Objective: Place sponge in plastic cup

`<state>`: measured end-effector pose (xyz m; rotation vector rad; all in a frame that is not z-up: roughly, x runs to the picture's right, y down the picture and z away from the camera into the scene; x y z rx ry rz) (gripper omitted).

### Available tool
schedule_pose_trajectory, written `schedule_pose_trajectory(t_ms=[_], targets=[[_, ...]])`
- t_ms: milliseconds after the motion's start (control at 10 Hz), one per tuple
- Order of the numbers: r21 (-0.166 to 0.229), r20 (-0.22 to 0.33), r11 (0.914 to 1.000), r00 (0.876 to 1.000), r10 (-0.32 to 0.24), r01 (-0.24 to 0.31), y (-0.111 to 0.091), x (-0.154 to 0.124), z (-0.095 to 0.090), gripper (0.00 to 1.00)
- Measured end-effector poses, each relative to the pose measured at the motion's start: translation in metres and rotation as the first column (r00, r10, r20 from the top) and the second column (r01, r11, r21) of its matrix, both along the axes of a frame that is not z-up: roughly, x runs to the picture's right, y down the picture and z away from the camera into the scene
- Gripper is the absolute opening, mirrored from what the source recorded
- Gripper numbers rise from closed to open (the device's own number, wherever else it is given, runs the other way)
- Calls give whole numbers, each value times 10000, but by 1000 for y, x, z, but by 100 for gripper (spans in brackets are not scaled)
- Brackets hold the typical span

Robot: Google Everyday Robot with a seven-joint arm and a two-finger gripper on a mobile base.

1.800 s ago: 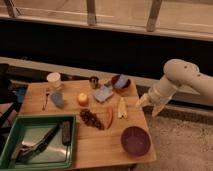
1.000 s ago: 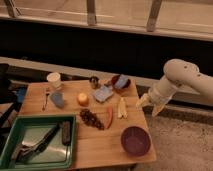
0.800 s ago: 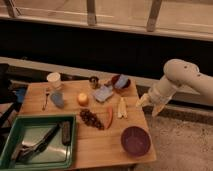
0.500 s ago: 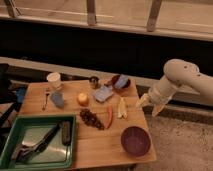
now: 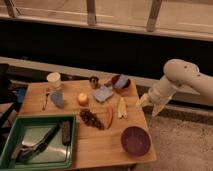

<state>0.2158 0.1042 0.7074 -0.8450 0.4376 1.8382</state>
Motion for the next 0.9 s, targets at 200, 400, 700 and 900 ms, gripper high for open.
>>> schedule_pose_trajectory(t_ms=[200,400,700,900], targets=[[57,49,9999,9999,-142,142,0,0,-1,63],[352,61,9946,9951,-984,981,-9,-7,-1,63],[947,-44,9657,9701,-2425,2418,-62,-43,7,63],[1426,-172,9375,9478,-3184,3175,-105,-76,10,63]])
